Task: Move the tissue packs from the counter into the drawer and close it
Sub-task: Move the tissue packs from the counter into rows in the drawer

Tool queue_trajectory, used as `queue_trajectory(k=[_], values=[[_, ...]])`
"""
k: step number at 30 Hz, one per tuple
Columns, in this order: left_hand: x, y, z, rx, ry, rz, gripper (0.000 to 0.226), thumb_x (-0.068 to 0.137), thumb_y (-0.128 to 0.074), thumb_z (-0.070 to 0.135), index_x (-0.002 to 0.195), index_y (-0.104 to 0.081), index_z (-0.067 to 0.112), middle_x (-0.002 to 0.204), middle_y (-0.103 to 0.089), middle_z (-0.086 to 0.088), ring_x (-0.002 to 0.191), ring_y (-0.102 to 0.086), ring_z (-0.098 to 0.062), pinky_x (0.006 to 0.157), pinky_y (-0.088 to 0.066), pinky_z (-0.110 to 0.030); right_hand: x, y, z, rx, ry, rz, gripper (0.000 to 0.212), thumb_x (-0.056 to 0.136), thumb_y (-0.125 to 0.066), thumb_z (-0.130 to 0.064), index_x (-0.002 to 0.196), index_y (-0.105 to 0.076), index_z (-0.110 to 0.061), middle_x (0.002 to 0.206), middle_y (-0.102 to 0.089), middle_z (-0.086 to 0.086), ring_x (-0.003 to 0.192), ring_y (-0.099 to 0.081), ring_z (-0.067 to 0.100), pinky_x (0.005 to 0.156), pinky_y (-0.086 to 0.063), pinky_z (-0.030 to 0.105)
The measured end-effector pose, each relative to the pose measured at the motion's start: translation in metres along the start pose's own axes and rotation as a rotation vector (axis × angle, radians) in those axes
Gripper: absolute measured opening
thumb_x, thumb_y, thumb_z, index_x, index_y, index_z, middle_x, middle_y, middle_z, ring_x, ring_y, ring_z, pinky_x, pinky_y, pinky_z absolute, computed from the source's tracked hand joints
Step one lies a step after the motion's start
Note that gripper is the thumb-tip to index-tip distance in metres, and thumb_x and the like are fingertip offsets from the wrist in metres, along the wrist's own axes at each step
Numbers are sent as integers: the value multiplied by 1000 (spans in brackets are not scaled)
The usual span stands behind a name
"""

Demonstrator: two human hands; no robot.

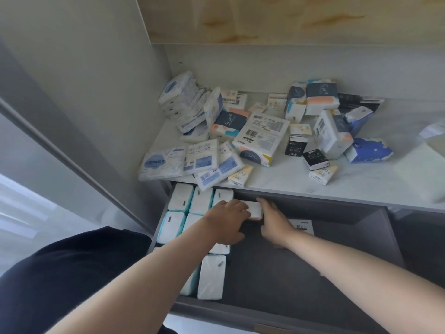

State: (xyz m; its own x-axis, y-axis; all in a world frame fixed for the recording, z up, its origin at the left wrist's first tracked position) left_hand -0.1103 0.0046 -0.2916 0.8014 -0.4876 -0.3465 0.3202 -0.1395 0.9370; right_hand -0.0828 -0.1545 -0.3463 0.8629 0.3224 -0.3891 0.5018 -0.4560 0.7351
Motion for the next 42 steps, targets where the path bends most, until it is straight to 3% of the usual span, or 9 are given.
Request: queue_trajectory(k=[3,7,10,15,20,25,29,34,42], values=[[8,-4,2,90,12,-135,64,93,-49,47,150,-36,21,161,-22,-4,146,-21,-23,117,-21,-42,-8,14,24,-120,-40,31,70,83,-55,4,146,-31,-16,150,-33,12,130,-48,33,105,-42,42],[13,-7,5,155,39,-191,66,92,-46,50,151,-32,23,160,-24,-6,143,-27,-26,116,-20,-46,-14,35,68,-738,-84,-227,79,81,-73,-21,147,-31,-20,144,-39,6,134,-40,28,106,-35,48],[14,-7,8,133,62,-202,72,93,-46,48,156,-16,28,161,-20,-7,145,-24,-27,117,-15,-48,-15,33,84,-802,-132,-303,100,77,-79,-26,154,-16,-21,147,-36,9,136,-38,30,106,-33,48],[16,-4,9,108,83,-164,65,94,-49,42,152,-26,27,156,-30,-8,141,-31,-28,115,-21,-47,-20,18,70,-1024,-68,-220,79,85,-69,-24,149,-25,-10,139,-39,16,124,-44,31,104,-32,41],[15,0,16,99,33,-79,53,92,-54,27,144,-43,23,143,-41,-8,129,-38,-28,106,-36,-40,-29,3,70,-809,-194,-328,87,74,-84,-20,143,-32,-9,138,-39,15,119,-53,30,91,-46,35],[10,-3,33,-210,-24,-104,58,89,-63,28,144,-44,27,141,-43,-2,126,-47,-25,97,-47,-40,-36,3,71,-467,-351,-441,118,59,-87,-57,148,-24,-9,142,-51,9,122,-56,30,91,-50,34],[3,-15,42,-368,-55,-185,84,74,-80,36,145,-35,29,137,-45,1,125,-46,-19,100,-44,-35,-31,8,51,82,-458,-432,65,76,-59,-75,109,-59,-20,94,-62,6,68,-57,19,53,-44,23],[6,-18,38,-455,92,-120,78,76,-81,33,139,-36,23,138,-47,-2,122,-51,-22,98,-45,-35,-22,15,31,422,-519,-554,44,95,-35,-53,94,-60,-17,66,-55,5,43,-39,12,42,-20,18],[16,-18,29,198,133,16,60,86,-66,14,141,-42,16,136,-51,-9,123,-45,-29,102,-35,-37,-16,-1,15,420,-491,-474,40,91,-48,-18,130,-42,-8,112,-62,10,71,-68,23,56,-52,28]])
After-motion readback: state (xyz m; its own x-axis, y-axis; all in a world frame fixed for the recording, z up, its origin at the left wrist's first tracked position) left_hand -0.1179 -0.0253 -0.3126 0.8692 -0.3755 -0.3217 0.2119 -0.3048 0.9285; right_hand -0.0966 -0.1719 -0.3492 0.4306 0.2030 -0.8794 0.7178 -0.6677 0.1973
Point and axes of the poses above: each hand's wrist, its own x-axis towards the middle knuckle, its own y-axis out of the back of the hand, z = x × y, the point moved 2 cm from there along x, towards the middle knuckle
